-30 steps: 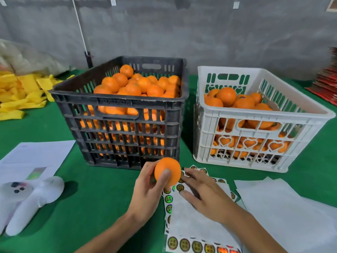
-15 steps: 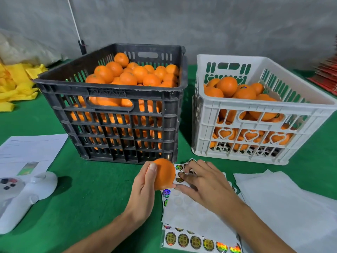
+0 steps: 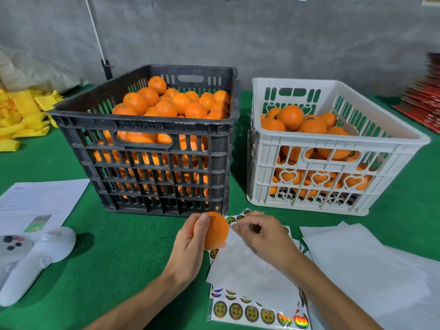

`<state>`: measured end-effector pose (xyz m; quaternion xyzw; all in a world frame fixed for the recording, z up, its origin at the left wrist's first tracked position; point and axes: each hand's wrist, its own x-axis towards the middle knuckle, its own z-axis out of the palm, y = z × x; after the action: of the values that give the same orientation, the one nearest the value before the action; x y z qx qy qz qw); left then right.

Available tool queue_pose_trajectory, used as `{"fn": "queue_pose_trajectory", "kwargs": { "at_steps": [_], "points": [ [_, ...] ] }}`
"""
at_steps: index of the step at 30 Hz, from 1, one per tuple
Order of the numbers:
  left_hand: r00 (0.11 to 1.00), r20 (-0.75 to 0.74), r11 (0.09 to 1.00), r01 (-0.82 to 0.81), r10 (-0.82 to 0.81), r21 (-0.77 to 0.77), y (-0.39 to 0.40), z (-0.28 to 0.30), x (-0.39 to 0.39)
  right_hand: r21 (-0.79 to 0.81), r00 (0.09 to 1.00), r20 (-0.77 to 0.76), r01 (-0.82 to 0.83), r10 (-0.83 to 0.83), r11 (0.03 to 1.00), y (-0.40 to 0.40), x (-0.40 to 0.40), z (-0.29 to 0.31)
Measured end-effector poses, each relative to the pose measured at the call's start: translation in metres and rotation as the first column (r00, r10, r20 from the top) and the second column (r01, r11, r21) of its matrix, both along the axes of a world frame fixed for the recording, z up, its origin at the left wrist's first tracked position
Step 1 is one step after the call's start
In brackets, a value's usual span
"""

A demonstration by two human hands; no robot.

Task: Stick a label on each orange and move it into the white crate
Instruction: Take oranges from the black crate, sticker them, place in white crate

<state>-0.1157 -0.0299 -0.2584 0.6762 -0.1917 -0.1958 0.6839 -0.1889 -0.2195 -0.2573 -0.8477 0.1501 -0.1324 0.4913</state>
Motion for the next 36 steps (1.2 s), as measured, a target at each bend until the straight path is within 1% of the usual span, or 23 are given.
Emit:
{"fn": "queue_pose_trajectory", "kwargs": {
  "at_steps": [2,4,7,11,12,14,16,18,19,20,21,22,23,24,26,27,28,30,31,32,33,34,36],
  "points": [
    [1.0,-0.012,1.0,0.001,-0.001,-0.002,-0.001,0.003,0.0,0.174,0.995,0.052,0.07,-0.08,0.982,0.001,0.001,0.005],
    [1.0,-0.017,1.0,0.009,-0.009,-0.005,-0.003,0.008,-0.001,0.27,0.98,0.145,0.092,-0.135,0.959,0.009,0.0,0.015],
    [1.0,-0.003,0.999,0.025,-0.025,-0.036,-0.006,0.017,-0.006,0.312,0.952,0.29,0.002,-0.097,0.95,0.03,-0.005,0.033],
    [0.999,0.021,0.994,0.029,-0.027,-0.104,-0.004,0.033,-0.009,0.317,0.953,0.304,-0.102,0.001,0.943,0.039,-0.017,0.062],
    [0.999,0.032,0.992,0.03,-0.026,-0.119,-0.004,0.04,-0.008,0.293,0.951,0.308,-0.118,0.023,0.949,0.037,-0.021,0.072],
    [0.997,0.071,0.989,0.043,-0.033,-0.143,-0.008,0.056,-0.005,0.184,0.938,0.343,-0.123,0.053,0.975,0.032,-0.029,0.094],
    [0.989,0.142,0.99,0.058,-0.04,-0.126,-0.017,0.079,-0.004,0.036,0.919,0.383,-0.115,0.093,0.993,0.025,-0.038,0.116],
    [0.978,0.209,0.995,0.026,-0.004,-0.1,-0.03,0.107,-0.004,-0.17,0.905,0.397,-0.09,0.152,0.981,0.019,-0.046,0.133],
    [0.967,0.253,0.996,-0.011,0.034,-0.094,-0.038,0.12,-0.002,-0.314,0.904,0.401,-0.02,0.151,0.949,0.016,-0.048,0.139],
    [0.949,0.31,0.995,-0.026,0.056,-0.097,-0.047,0.134,-0.001,-0.469,0.906,0.408,0.103,0.112,0.877,0.015,-0.049,0.145],
    [0.933,0.357,0.994,-0.013,0.051,-0.108,-0.057,0.146,0.0,-0.598,0.901,0.43,0.243,0.049,0.764,0.015,-0.047,0.151],
    [0.922,0.385,0.993,0.017,0.029,-0.116,-0.068,0.16,0.0,-0.671,0.884,0.467,0.361,-0.009,0.647,0.016,-0.043,0.159],
    [0.911,0.411,0.994,0.048,-0.004,-0.096,-0.079,0.172,-0.001,-0.696,0.864,0.5,0.444,-0.062,0.564,0.016,-0.039,0.167],
    [0.886,0.462,0.998,0.06,-0.041,-0.025,-0.088,0.182,-0.003,-0.694,0.841,0.531,0.502,-0.103,0.515,0.012,-0.035,0.174],
    [0.778,0.611,0.985,0.06,-0.147,0.161,-0.101,0.198,-0.005,-0.665,0.794,0.598,0.568,-0.109,0.486,-0.005,-0.025,0.185],
    [0.74,0.645,0.978,0.087,-0.19,0.189,-0.106,0.204,-0.003,-0.644,0.762,0.644,0.588,-0.068,0.49,-0.015,-0.021,0.187],
    [0.741,0.633,0.973,0.144,-0.227,0.179,-0.11,0.211,-0.002,-0.616,0.725,0.689,0.598,-0.018,0.512,-0.025,-0.017,0.189],
    [0.8,0.528,0.957,0.272,-0.285,0.104,-0.116,0.232,0.001,-0.563,0.671,0.74,0.588,0.037,0.581,-0.041,-0.005,0.192],
    [0.838,0.456,0.952,0.292,-0.3,0.091,-0.122,0.242,0.001,-0.553,0.672,0.74,0.569,0.045,0.608,-0.048,0.003,0.194],
    [0.857,0.406,0.948,0.299,-0.316,0.105,-0.13,0.25,0.001,-0.549,0.685,0.728,0.546,0.04,0.633,-0.053,0.011,0.197],
    [0.857,0.397,0.944,0.304,-0.329,0.127,-0.139,0.254,0.001,-0.529,0.699,0.715,0.523,0.019,0.668,-0.059,0.016,0.2],
    [0.842,0.416,0.939,0.312,-0.343,0.143,-0.146,0.253,0.0,-0.49,0.699,0.715,0.504,-0.003,0.711,-0.064,0.016,0.2],
    [0.767,0.531,0.931,0.326,-0.36,0.161,-0.146,0.238,-0.004,-0.402,0.642,0.766,0.503,-0.019,0.765,-0.076,0.01,0.193]
  ]
}}
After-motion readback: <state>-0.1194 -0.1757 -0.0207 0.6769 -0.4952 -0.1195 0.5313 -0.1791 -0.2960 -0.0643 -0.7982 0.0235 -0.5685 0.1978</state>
